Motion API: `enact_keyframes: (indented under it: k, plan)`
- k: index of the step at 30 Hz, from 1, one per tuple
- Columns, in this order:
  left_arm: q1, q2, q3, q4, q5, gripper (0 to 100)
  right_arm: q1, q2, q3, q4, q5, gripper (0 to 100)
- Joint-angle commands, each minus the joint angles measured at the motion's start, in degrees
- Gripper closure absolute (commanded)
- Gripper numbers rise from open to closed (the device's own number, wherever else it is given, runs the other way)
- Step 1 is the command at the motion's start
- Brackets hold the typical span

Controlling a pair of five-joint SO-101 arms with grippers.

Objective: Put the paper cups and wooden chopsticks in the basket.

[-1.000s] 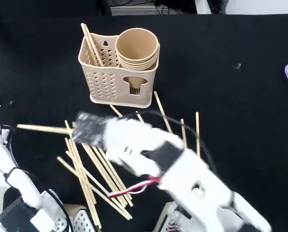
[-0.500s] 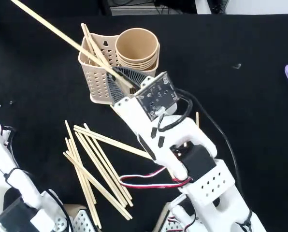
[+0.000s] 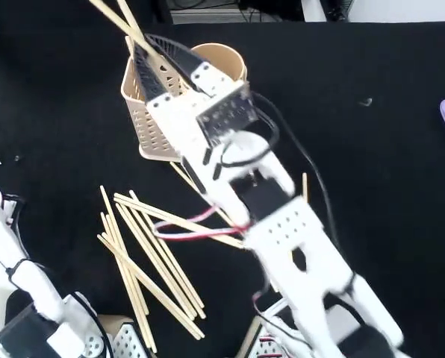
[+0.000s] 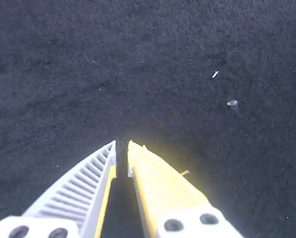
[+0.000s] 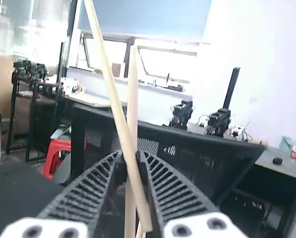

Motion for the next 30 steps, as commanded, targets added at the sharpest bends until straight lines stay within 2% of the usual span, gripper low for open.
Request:
enact_keyframes:
  k: [1, 4, 10, 18, 30]
  plan:
    - [0.48, -1.76, -0.4, -0.79, -0.18, 95, 0.97, 4.7, -7.34, -4.4, -0.44, 98.8]
    - [0.48, -1.76, -0.4, -0.79, -0.18, 95, 0.79, 8.75, -11.74, -5.54, -0.53, 98.8]
    - [0.57, -1.76, -0.4, -0.7, -0.18, 95, 1.23, 16.66, -19.74, -5.89, -5.8, 98.8]
    - [0.57, -1.76, -0.4, -0.62, -0.18, 95, 2.2, 26.95, -27.03, -5.89, -5.98, 98.8]
    - [2.07, -1.76, -0.4, -0.62, -0.18, 95, 4.13, 33.63, -28.7, -5.98, -6.07, 98.8]
